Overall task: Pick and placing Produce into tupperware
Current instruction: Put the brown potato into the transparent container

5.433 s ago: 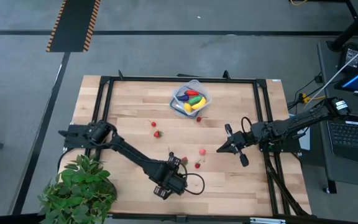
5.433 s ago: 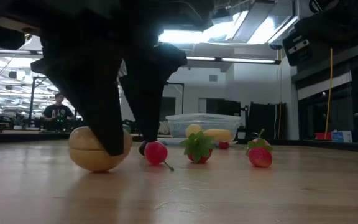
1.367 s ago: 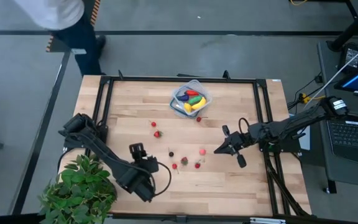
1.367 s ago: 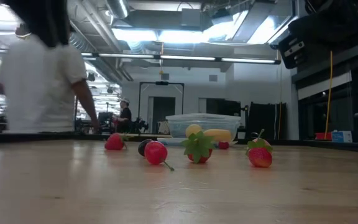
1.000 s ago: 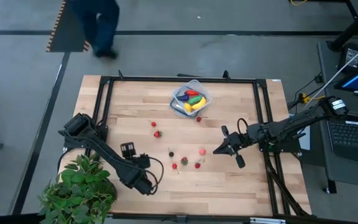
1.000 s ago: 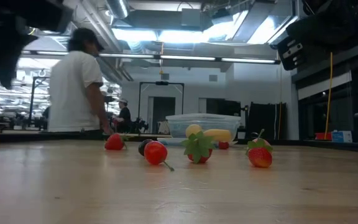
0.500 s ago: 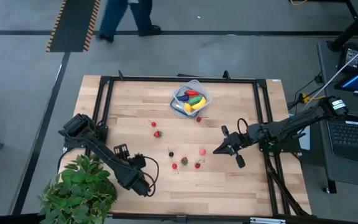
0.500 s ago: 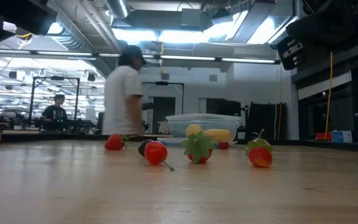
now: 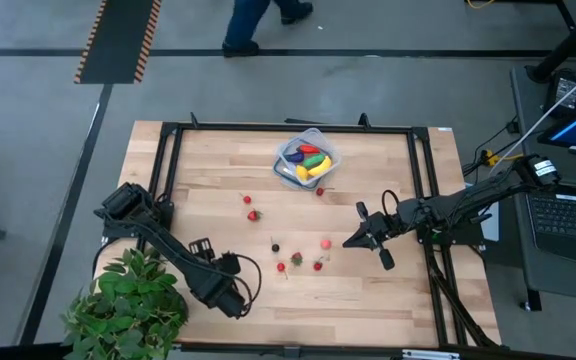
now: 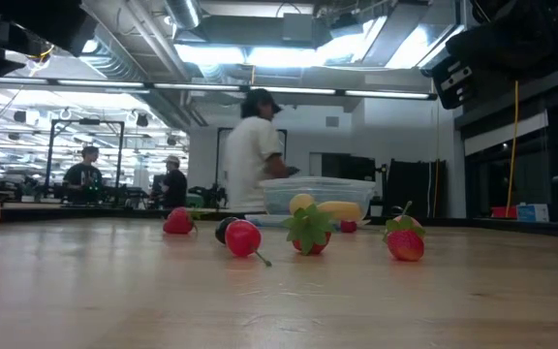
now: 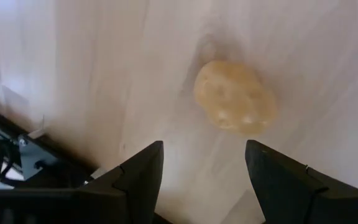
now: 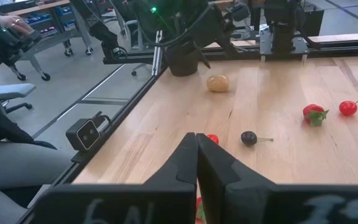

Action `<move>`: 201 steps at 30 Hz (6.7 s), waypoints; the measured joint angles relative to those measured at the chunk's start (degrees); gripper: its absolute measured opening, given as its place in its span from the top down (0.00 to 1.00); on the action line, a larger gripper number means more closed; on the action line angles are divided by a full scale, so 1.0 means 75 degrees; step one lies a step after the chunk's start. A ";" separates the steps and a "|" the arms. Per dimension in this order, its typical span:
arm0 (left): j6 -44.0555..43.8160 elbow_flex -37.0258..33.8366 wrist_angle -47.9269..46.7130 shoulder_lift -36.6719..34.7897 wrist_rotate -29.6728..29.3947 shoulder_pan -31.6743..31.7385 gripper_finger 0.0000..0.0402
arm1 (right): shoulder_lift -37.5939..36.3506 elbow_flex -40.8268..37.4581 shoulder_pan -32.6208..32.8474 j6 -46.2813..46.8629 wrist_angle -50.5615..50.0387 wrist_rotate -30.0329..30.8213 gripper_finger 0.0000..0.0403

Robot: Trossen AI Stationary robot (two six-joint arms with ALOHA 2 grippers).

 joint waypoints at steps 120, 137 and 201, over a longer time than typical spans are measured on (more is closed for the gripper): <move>-0.4067 0.0484 0.0594 -0.0003 0.0083 0.0054 0.38 | -0.0002 0.0000 0.0003 0.0040 -0.0152 -0.0181 0.99; -0.3937 -0.0154 0.1040 0.0000 0.0543 0.0054 0.38 | 0.0000 0.0000 0.0003 0.0065 -0.0149 -0.0176 0.99; -0.3045 -0.1853 0.3193 -0.0061 0.0435 0.0523 0.38 | 0.0000 -0.0001 0.0003 0.0184 -0.0146 -0.0219 0.99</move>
